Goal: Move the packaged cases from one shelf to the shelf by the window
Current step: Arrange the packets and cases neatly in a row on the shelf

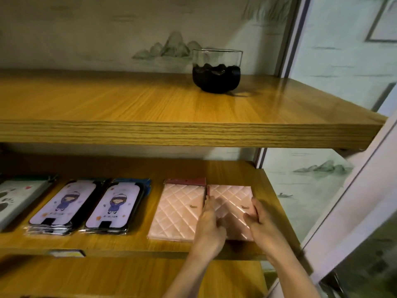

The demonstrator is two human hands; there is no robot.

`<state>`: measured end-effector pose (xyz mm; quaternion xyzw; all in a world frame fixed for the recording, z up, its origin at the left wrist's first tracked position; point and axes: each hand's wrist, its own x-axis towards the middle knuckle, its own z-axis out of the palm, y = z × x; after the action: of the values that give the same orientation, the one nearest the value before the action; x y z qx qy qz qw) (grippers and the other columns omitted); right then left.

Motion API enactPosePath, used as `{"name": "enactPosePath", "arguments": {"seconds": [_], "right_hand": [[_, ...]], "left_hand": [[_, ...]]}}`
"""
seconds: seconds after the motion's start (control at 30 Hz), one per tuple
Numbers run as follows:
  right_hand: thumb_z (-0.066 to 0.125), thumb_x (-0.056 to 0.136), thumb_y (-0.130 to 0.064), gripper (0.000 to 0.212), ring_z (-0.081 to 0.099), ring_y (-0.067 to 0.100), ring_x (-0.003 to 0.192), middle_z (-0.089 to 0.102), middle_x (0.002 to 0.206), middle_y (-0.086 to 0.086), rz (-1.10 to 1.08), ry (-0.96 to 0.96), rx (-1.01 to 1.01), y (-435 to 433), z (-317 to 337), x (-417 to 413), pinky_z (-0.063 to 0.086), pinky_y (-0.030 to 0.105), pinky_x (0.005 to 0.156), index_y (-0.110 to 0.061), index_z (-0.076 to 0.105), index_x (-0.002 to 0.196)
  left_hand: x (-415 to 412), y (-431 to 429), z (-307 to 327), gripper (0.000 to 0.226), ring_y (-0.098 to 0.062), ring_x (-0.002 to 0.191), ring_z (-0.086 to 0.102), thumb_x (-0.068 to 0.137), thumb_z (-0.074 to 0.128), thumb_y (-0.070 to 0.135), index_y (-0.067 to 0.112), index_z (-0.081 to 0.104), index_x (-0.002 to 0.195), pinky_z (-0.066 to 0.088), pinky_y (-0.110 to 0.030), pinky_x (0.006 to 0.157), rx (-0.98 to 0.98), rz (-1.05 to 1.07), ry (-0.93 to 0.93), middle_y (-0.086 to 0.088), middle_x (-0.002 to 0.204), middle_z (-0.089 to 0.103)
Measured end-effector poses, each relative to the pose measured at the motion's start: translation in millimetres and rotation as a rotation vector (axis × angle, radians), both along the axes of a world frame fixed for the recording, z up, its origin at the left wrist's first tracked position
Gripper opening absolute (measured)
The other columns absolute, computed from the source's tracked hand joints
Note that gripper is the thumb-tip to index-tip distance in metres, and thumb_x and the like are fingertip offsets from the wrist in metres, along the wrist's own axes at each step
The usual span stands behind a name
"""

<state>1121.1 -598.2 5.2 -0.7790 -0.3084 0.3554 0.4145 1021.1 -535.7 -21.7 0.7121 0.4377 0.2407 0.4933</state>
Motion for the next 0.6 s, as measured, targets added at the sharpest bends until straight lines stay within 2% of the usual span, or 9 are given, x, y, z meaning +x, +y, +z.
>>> {"name": "enactPosePath", "arguments": {"seconds": [0.1,0.2,0.33,0.43,0.53,0.6], "right_hand": [[0.042,0.096,-0.026,0.058,0.018,0.020,0.143,0.008,0.158,-0.005,0.023,-0.079,0.008,-1.4,0.0,-1.6,0.023,0.039,0.115,-0.031,0.013,0.147],[0.044,0.095,-0.025,0.056,0.007,0.017,0.145,0.009,0.157,-0.006,0.062,-0.190,0.024,-5.2,3.0,-7.2,0.017,0.038,0.115,-0.029,0.020,0.146],[0.044,0.095,-0.021,0.051,0.026,0.020,0.140,0.025,0.153,-0.004,0.134,-0.213,0.059,-14.0,16.7,-25.1,0.026,0.036,0.112,-0.030,0.028,0.143],[0.045,0.094,-0.024,0.050,0.031,0.017,0.137,0.030,0.151,-0.007,0.188,-0.265,0.083,-18.1,28.9,-44.9,0.026,0.035,0.111,-0.032,0.031,0.142],[0.049,0.092,-0.023,0.045,0.036,0.012,0.132,0.039,0.144,-0.010,0.223,-0.268,0.193,-20.0,39.1,-69.9,0.027,0.033,0.113,-0.036,0.039,0.134],[0.051,0.090,-0.020,0.042,0.038,0.009,0.130,0.045,0.136,-0.013,0.248,-0.268,0.304,-25.2,52.5,-94.9,0.028,0.026,0.108,-0.043,0.044,0.125]], "left_hand": [[-6.5,-6.9,12.5,0.064,0.004,0.126,0.028,0.087,0.041,-0.011,0.025,0.031,0.139,0.026,-0.015,0.106,0.033,-0.033,-0.045,0.014,0.140,0.033],[-26.5,-10.1,20.0,0.046,0.006,0.126,0.028,0.094,0.042,0.007,0.028,0.037,0.135,0.024,-0.009,0.101,0.171,-0.053,-0.045,0.019,0.138,0.035],[-83.0,2.2,29.1,0.039,0.004,0.127,0.036,0.093,0.044,0.030,0.032,0.043,0.132,0.029,-0.016,0.105,0.277,-0.051,-0.068,0.019,0.137,0.044],[-136.0,19.8,40.5,0.037,0.005,0.122,0.042,0.092,0.043,0.031,0.030,0.047,0.129,0.034,-0.014,0.102,0.341,-0.024,-0.097,0.017,0.132,0.049],[-189.9,34.5,50.3,0.036,0.008,0.116,0.047,0.091,0.044,0.030,0.027,0.051,0.126,0.038,-0.007,0.094,0.363,0.022,-0.109,0.015,0.126,0.055],[-228.8,42.9,57.9,0.035,0.011,0.112,0.049,0.091,0.044,0.030,0.026,0.053,0.125,0.038,-0.002,0.089,0.380,0.043,-0.129,0.017,0.123,0.057]]}}
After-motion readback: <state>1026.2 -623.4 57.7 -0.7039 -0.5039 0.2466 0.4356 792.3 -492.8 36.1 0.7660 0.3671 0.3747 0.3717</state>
